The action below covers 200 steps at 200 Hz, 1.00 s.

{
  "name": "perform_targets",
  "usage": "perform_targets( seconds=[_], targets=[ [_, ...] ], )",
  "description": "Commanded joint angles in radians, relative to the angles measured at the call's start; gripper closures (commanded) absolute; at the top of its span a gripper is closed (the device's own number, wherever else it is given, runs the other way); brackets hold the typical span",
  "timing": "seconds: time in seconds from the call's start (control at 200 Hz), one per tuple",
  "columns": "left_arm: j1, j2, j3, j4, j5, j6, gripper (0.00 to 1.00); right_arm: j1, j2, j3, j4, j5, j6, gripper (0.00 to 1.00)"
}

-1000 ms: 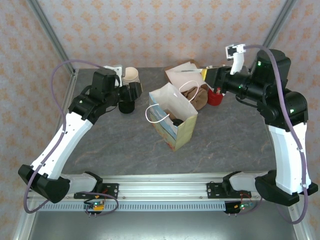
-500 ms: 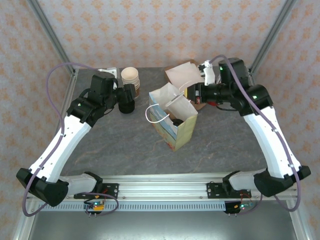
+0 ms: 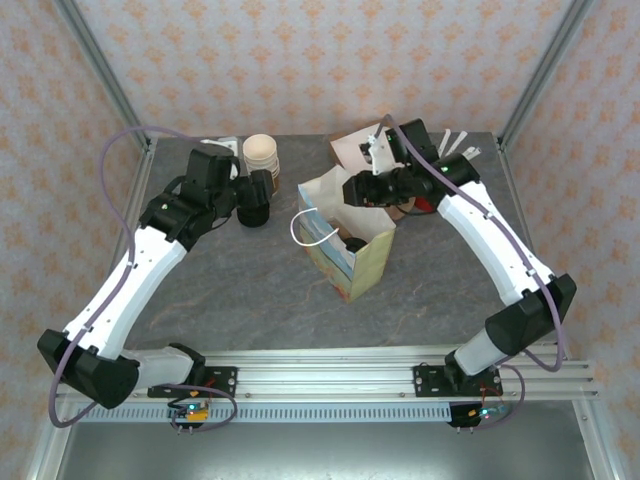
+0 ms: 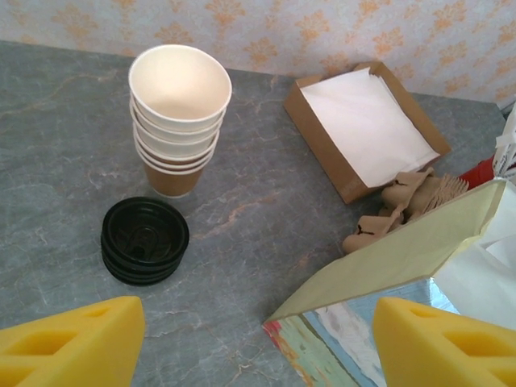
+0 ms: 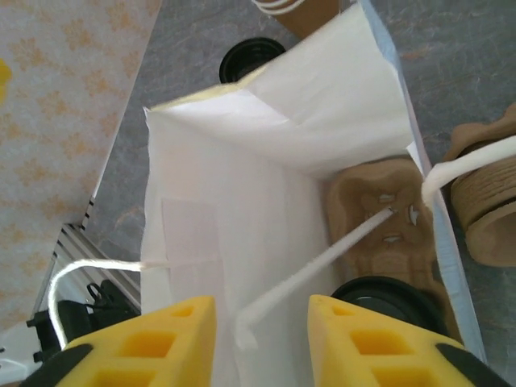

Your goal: Pack the takeout coffee

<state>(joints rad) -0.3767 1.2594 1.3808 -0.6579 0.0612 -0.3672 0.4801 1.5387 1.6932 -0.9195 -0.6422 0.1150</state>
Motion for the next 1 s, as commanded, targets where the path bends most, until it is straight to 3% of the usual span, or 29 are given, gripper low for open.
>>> perform_targets(
  seconds=[0.0,0.155,0.41,0.631,0.836,0.996],
  targets=[
    [0.009,0.009,-0.002,0.032,0.053,-0.007,0.25,0.001,-0.071,0.077,-0.027,0.082,-0.045,0.60],
    [-0.016,0.012,0.025,0.057,0.122,0.040,0.25,-0.035,-0.172,0.068,-0.027,0.177,-0.065,0.55],
    [-0.072,0.177,0.218,-0.070,0.130,0.204,0.25,-0.213,-0.324,-0.099,0.079,0.289,-0.008,0.48],
    [-0.120,0.388,0.462,-0.252,0.146,0.346,0.24,-0.225,-0.350,-0.202,0.080,0.385,-0.017,0.45],
    [-0.148,0.557,0.669,-0.393,0.182,0.433,0.26,-0.225,-0.382,-0.263,0.107,0.364,-0.012,0.45],
    [-0.149,0.626,0.731,-0.412,0.166,0.435,0.38,-0.225,-0.380,-0.275,0.115,0.368,-0.018,0.44]
  ],
)
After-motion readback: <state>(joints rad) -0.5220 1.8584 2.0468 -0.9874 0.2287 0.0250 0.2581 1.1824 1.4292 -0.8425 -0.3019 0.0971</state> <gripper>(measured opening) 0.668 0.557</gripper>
